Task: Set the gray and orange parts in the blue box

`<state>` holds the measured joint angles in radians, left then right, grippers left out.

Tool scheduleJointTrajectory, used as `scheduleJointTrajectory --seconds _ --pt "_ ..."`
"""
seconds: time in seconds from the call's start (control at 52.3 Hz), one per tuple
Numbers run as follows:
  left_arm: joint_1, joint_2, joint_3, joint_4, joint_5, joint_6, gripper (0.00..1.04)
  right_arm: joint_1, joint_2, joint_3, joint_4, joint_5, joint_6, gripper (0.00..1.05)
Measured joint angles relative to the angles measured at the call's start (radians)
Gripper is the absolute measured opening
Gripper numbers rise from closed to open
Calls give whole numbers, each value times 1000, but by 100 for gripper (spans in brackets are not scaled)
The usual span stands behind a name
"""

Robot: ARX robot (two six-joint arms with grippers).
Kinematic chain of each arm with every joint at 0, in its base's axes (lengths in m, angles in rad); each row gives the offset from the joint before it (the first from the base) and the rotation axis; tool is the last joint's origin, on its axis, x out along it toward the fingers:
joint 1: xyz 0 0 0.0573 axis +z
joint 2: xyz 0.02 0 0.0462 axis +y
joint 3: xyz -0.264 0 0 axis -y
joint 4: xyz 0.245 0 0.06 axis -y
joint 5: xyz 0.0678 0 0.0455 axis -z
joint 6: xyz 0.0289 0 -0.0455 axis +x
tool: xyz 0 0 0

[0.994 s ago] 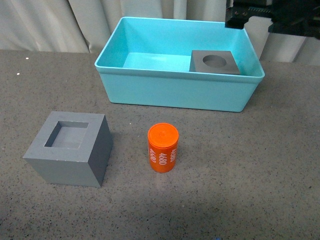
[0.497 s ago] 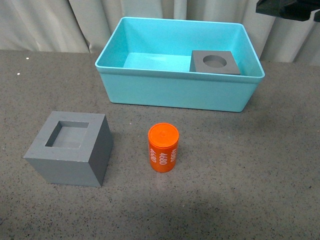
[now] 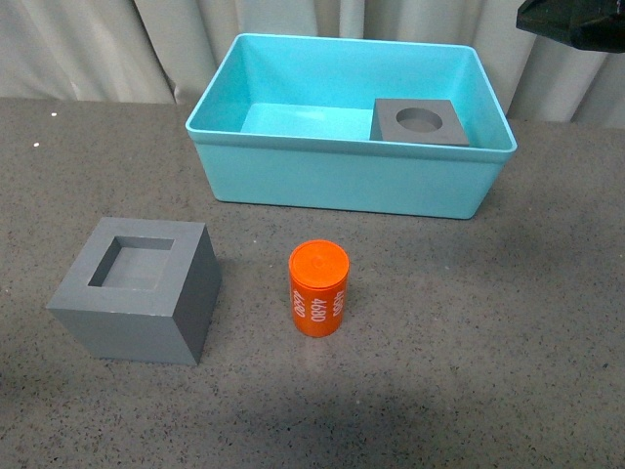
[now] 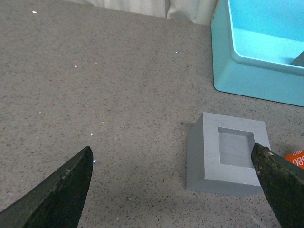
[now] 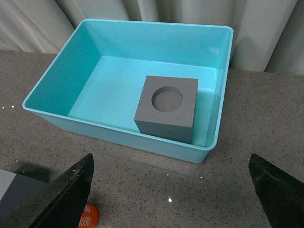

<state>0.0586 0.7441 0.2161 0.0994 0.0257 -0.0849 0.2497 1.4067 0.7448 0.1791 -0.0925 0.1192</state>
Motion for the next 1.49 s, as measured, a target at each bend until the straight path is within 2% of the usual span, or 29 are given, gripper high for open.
scheduleJointTrajectory --seconds 0.153,0.459,0.956,1.166,1.281,1.319,1.395,1.491 --pt "-40 305 77 142 39 0 98 0 0 0 0 0 0 95" --pt "-137 762 272 222 22 9 98 1 0 0 0 0 0 95" --pt "-159 914 364 112 -5 51 98 1 0 0 0 0 0 95" --pt "-174 930 374 93 -16 56 70 1 0 0 0 0 0 95" --pt "-180 930 378 92 -14 53 48 1 0 0 0 0 0 95" --pt "-181 930 378 94 -21 48 45 1 0 0 0 0 0 95" --pt "-183 930 378 107 -36 22 29 1 0 0 0 0 0 95" --pt "-186 918 377 111 -52 0 19 1 0 0 0 0 0 95"
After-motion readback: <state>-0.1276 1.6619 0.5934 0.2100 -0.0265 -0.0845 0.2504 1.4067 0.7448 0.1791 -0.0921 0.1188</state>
